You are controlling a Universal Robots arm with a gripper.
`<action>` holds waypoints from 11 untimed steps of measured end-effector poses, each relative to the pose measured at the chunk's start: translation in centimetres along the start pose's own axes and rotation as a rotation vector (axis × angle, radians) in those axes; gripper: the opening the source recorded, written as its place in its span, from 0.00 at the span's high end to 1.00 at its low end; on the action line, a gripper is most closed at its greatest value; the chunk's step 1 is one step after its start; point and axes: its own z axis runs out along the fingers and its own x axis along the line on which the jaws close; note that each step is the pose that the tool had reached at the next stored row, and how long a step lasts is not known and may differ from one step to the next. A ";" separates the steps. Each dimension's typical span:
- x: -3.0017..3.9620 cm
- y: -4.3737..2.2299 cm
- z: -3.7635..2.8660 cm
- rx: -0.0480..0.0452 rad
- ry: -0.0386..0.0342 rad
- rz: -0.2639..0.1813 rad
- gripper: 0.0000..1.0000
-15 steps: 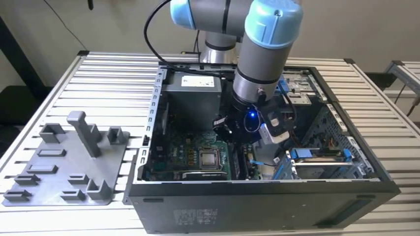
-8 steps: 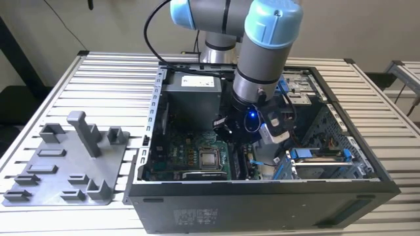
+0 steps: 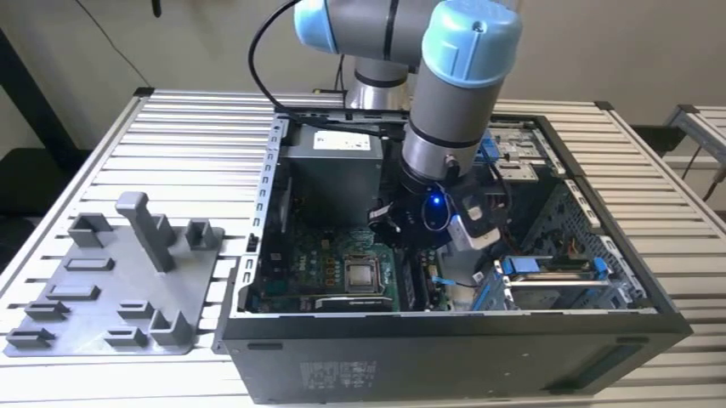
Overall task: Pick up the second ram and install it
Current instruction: 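Insert the second ram into the second slot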
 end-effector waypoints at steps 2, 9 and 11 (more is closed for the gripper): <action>-0.01 0.01 0.23 0.0000 0.0032 0.000 0.86; -0.01 0.01 0.29 0.0001 0.0047 0.000 0.86; -0.01 0.01 0.31 -0.0003 0.0048 0.000 0.84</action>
